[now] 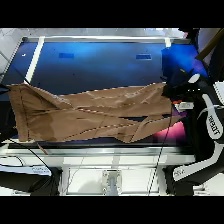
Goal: Fold the clothes and pants, and hang the long-sleeved shirts on hangers.
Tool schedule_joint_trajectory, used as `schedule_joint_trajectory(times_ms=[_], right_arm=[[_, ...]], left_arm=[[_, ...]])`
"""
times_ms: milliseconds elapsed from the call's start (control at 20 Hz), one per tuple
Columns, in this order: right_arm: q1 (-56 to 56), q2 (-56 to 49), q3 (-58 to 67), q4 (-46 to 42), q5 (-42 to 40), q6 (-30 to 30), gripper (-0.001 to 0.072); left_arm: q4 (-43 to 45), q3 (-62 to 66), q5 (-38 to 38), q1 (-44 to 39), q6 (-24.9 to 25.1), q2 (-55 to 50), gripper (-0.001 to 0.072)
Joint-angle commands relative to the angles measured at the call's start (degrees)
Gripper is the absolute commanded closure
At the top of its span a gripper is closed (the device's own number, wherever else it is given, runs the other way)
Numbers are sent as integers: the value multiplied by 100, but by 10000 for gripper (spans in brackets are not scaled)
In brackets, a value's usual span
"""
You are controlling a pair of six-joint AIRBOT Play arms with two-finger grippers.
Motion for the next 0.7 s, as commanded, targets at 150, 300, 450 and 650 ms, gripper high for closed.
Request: schedule_joint_trajectory(times_ms=[150,300,450,650], right_arm=[[-903,33,170,437,1172,-361,287],[-898,-55,87,409,918,-717,288],[-833,-319,87,507,656,-785,288],[-693,-647,87,601,603,-929,289]], left_arm=[[-2,-2,-26,-2,2,-2,684],[0,-2,-24,-2,2,-2,684],[0,-2,-24,-2,2,-2,684],[0,-2,-24,-2,0,-2,684]])
